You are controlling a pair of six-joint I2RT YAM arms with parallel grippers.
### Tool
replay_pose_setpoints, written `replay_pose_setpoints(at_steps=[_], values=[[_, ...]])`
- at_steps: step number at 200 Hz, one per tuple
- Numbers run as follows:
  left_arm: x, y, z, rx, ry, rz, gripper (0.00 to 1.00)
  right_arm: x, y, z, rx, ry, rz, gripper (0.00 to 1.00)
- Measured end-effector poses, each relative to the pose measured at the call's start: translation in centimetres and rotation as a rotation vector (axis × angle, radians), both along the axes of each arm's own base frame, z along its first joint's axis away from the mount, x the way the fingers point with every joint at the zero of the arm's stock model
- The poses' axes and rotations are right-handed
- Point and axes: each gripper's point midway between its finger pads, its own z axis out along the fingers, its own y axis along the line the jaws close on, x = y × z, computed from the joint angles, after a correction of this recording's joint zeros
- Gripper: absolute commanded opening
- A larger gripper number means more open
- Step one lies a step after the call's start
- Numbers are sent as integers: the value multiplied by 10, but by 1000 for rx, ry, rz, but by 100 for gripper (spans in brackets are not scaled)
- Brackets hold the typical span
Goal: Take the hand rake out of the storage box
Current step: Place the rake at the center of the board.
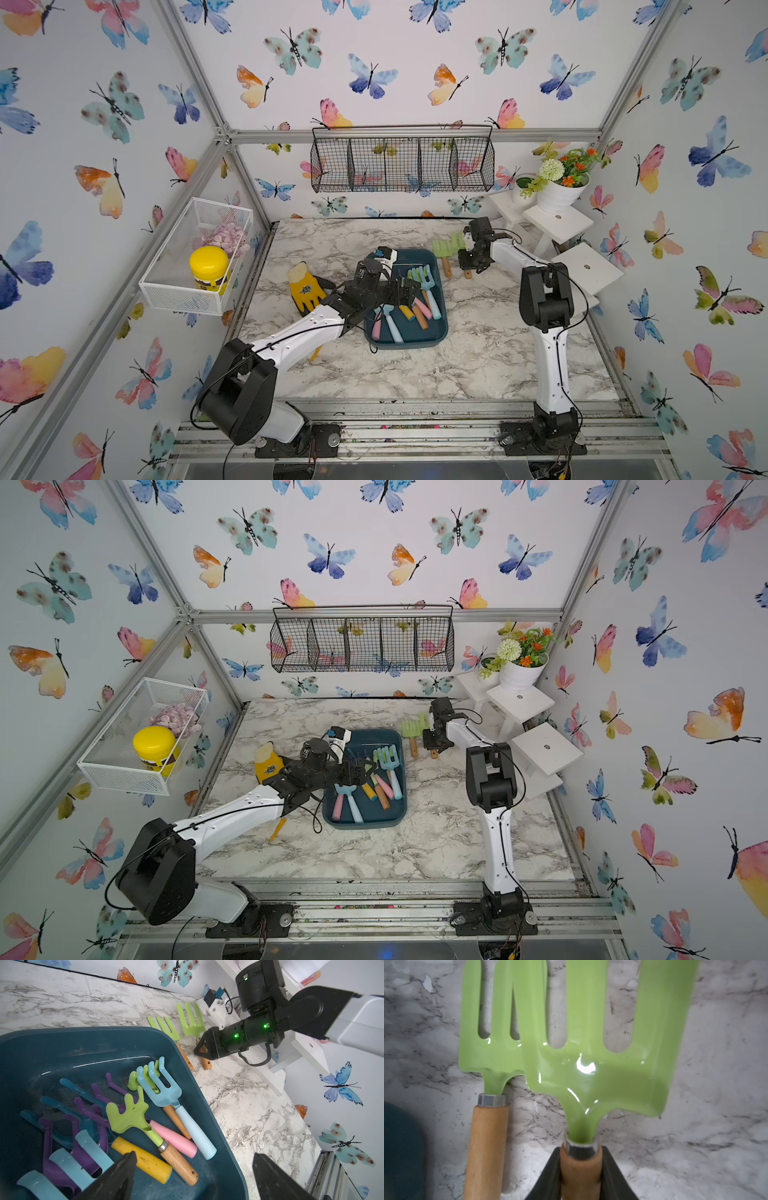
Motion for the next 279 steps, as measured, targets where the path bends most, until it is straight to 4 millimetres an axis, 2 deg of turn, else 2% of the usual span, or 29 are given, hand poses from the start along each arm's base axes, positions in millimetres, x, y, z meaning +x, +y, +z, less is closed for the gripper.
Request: replay_pose_setpoints(at_steps=[23,58,79,97,113,127,142,174,195,217,242,262,279], values=[[-2,2,10,-10,-19,-1,93,-4,1,-4,5,14,2,40],[-5,4,11,-2,-16,-3,93,-6,1,-2,12,16,4,44],[-8,6,12,4,-13,-1,93,-12,0,1,13,22,1,56],[-10,10,17,7,-21,3,93,-19,-2,12,16,14,-2,67],[-13,14,26,6,-38,9,93,-28,-4,28,20,0,-4,81],[-16,19,34,8,-57,20,93,-40,-7,48,29,-25,-7,91],[-21,26,43,8,-80,36,93,-58,-12,70,40,-57,-9,96],[-33,44,45,23,-95,72,93,-100,-16,113,98,-135,-8,98],[-40,56,40,43,-88,99,93,-132,-14,130,151,-168,10,96],[-48,69,35,61,-83,126,93,-161,-5,140,211,-186,40,96],[-57,82,30,70,-83,154,93,-192,14,149,272,-206,89,96],[-62,92,24,78,-84,181,92,-213,29,154,314,-215,130,87],[-67,101,15,88,-72,206,92,-222,42,158,339,-212,162,80]])
